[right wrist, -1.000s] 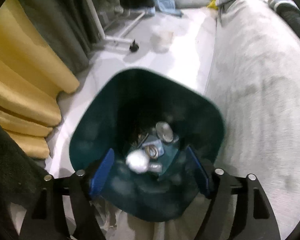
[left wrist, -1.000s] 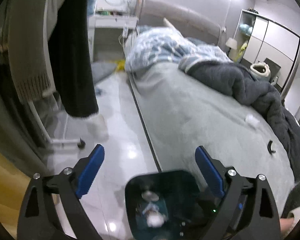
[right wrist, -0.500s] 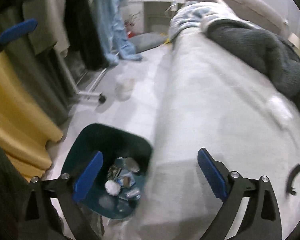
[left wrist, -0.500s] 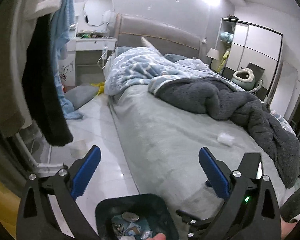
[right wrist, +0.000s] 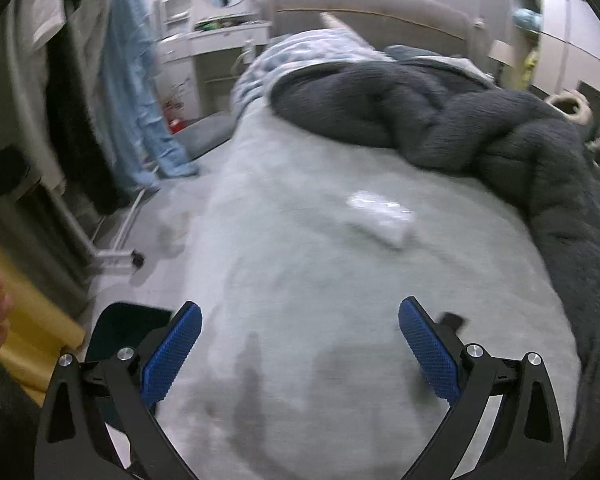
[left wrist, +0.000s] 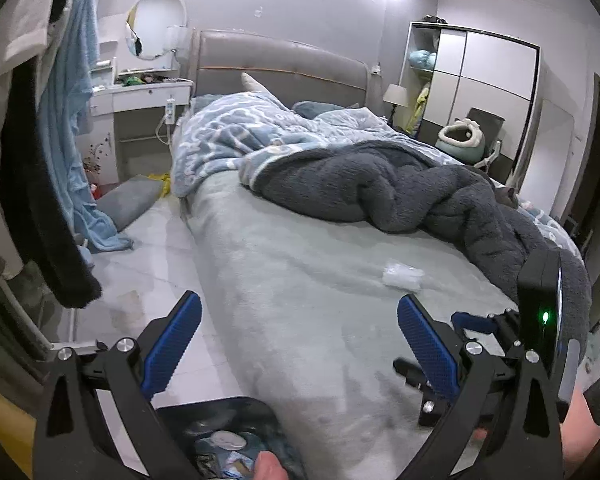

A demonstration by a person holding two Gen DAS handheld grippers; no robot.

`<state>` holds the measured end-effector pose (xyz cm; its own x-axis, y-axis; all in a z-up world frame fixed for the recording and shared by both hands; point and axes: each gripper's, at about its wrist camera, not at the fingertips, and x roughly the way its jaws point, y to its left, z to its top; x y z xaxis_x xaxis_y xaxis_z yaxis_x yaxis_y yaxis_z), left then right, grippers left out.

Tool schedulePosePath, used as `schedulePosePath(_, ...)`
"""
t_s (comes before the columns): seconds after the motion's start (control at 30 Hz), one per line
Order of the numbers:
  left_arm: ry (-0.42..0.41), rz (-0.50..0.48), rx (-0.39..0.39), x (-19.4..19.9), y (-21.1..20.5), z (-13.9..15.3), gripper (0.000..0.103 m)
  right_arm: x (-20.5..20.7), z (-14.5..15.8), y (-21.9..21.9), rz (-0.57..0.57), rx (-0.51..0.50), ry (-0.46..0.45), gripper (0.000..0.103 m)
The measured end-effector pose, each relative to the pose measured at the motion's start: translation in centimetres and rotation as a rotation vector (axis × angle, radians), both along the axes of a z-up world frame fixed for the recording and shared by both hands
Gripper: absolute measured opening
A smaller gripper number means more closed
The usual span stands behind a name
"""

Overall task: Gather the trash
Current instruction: 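Move both tools back to the bed toward the bubble wrap and curved rubber piece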

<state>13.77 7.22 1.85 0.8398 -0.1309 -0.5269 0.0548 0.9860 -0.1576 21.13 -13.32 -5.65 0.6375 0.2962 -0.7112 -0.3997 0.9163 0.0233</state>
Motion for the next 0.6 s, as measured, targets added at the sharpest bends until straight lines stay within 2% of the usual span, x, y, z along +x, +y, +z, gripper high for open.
schedulePosePath(0.33,0.008,-0.037,0.031,2.1,-3.7,0.2,0.1,0.9,1.0,-5.4,-0.142,0.035,-0.094,0.1)
schedulePosePath(0.6,0.041,-0.086,0.062,4.9,-5.8,-1.2,0.1,2.1,-1.5,-7.8,-0.2,0.065,-0.068,0.1)
